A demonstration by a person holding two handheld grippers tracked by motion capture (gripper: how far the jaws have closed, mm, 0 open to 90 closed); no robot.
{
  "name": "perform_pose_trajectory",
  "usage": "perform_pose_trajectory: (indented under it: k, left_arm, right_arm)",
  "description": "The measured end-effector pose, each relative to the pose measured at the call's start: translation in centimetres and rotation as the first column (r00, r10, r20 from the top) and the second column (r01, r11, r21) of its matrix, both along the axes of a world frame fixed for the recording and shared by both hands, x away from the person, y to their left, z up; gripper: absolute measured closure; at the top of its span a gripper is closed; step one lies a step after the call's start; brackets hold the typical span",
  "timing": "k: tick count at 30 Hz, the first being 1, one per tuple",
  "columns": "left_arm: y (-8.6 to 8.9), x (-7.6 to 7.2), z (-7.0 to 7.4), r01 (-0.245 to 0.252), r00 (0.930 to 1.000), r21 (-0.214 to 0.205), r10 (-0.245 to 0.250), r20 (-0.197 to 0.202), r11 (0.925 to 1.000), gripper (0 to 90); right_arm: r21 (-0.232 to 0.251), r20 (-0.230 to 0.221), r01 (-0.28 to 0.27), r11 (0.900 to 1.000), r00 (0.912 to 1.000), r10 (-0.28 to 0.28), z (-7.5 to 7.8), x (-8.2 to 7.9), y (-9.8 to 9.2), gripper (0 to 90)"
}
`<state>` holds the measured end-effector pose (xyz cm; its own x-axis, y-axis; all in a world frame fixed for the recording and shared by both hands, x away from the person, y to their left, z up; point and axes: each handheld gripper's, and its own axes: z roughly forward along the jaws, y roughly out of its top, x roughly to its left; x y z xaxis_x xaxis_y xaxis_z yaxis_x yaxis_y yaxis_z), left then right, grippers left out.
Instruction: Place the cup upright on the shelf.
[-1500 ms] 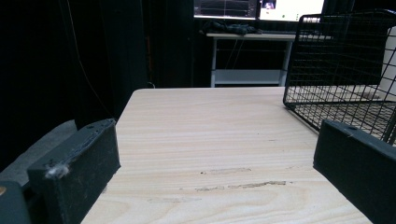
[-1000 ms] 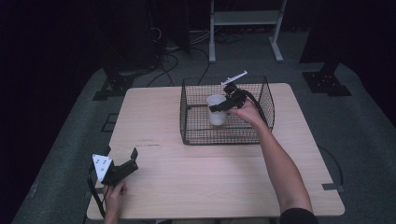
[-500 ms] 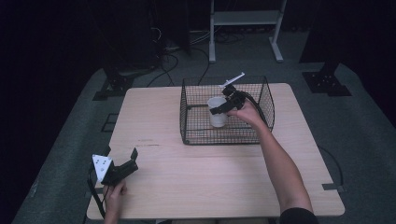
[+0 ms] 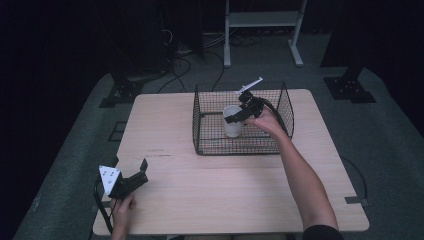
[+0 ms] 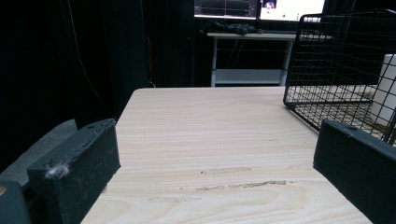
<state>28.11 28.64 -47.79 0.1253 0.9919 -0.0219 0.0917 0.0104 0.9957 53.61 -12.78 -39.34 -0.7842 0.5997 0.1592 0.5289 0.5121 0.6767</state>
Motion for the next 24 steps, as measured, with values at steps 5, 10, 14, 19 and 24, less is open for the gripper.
perform_pose_trajectory:
  k: [5, 10, 14, 19, 24]
  left_arm:
    - [0.0, 0.0, 0.0, 0.0, 1.0, 0.0, 0.0, 0.0, 1.0, 0.0]
    - [0.0, 0.0, 0.0, 0.0, 1.0, 0.0, 0.0, 0.001, 1.0, 0.0]
    - [0.0, 0.0, 0.0, 0.0, 1.0, 0.002, 0.0, 0.001, 1.0, 0.0]
    - [0.0, 0.0, 0.0, 0.0, 1.0, 0.003, 0.0, 0.0, 1.0, 0.0]
    - [-0.1, 0.0, 0.0, 0.001, 1.0, 0.005, -0.001, 0.0, 1.0, 0.0]
  right_arm:
    - [0.004, 0.005, 0.002, 1.0, 1.0, -0.002, 0.3, -0.2, 0.0, 14.7]
    - [0.023, 0.017, 0.007, 0.9997, 0.9998, -0.008, 0.8, -0.4, -0.2, 13.6]
    - [0.051, 0.029, 0.01, 0.9987, 0.9995, -0.012, 1.5, -0.7, -0.5, 13.3]
    - [0.091, 0.039, 0.019, 0.9956, 0.999, -0.023, 2.5, -1.0, -1.2, 13.2]
    - [0.112, 0.05, 0.02, 0.9935, 0.9984, -0.026, 3.1, -1.5, -1.8, 13.2]
